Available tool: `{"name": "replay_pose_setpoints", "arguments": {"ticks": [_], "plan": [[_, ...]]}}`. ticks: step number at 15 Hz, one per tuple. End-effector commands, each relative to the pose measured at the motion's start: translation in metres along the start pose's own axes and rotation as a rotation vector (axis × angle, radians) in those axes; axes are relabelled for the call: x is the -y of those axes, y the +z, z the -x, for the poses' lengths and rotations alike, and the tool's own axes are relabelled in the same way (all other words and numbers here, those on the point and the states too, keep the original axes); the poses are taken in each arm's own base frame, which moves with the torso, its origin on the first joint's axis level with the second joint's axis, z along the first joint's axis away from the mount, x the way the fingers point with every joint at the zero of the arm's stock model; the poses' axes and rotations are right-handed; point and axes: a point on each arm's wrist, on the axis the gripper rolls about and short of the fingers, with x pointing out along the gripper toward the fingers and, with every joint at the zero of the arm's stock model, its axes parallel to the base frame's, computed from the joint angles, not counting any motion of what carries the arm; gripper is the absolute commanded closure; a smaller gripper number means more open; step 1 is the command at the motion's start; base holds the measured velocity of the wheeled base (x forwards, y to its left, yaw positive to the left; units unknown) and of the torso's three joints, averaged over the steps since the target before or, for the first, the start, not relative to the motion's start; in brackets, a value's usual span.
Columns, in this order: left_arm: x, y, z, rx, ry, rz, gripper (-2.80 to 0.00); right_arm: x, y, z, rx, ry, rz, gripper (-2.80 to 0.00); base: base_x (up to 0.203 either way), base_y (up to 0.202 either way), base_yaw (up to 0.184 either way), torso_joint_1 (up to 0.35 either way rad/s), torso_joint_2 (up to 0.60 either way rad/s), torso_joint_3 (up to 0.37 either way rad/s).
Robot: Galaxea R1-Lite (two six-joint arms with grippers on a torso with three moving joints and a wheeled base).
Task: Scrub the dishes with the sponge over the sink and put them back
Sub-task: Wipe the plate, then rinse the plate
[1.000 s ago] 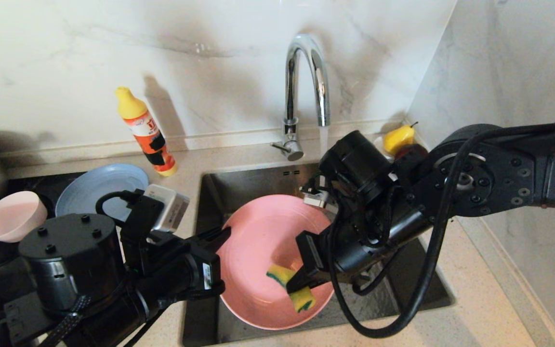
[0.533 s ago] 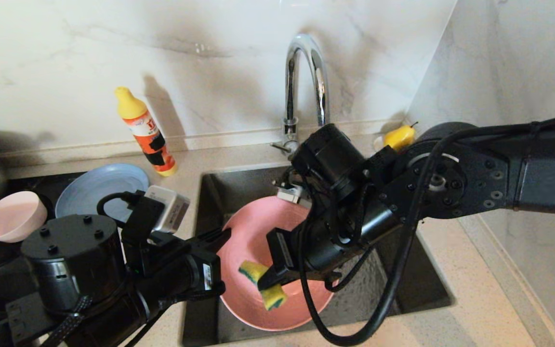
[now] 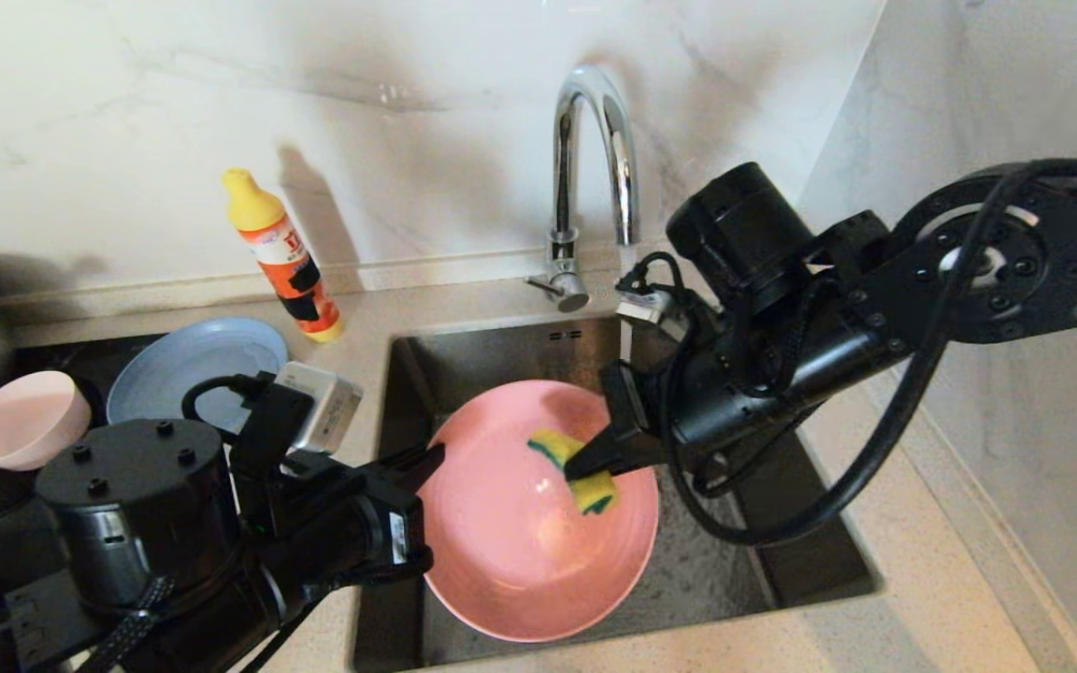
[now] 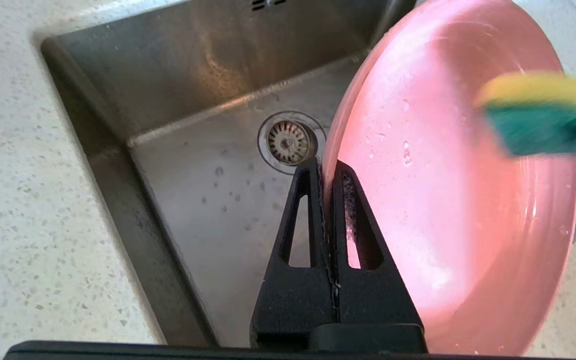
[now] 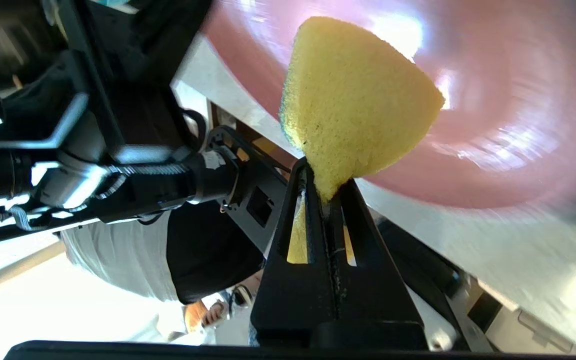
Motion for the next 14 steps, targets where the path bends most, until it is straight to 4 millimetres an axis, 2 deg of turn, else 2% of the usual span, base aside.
{"name": "replay_pose_setpoints", "arguments": {"ticks": [1,4,7,12,14], "plan": [[-0.001,0.003,0.0,0.015,0.005,0.005,0.0,0.003,-0.01,0.033,0.038,-0.001,-0.013,0.0,0.0,0.0,0.0,0.0,0.0,0.0],[0.0,0.006,-0.01,0.016,0.025,0.051,0.0,-0.001,-0.03,0.074,0.097,0.018,0.001,0.0,0.0,0.0,0.0,0.0,0.0,0.0],[0.001,0.009,-0.037,-0.009,0.089,0.095,0.0,-0.009,-0.047,0.115,0.178,0.048,0.03,0.0,0.0,0.0,0.0,0.0,0.0,0.0],[0.008,0.021,-0.086,-0.044,0.122,0.14,0.0,0.029,-0.061,0.174,0.338,0.007,-0.099,0.0,0.0,0.0,0.0,0.0,0.0,0.0],[0.012,0.022,-0.107,-0.041,0.121,0.143,0.0,0.048,-0.072,0.184,0.343,0.026,-0.155,0.0,0.0,0.0,0.0,0.0,0.0,0.0]]}}
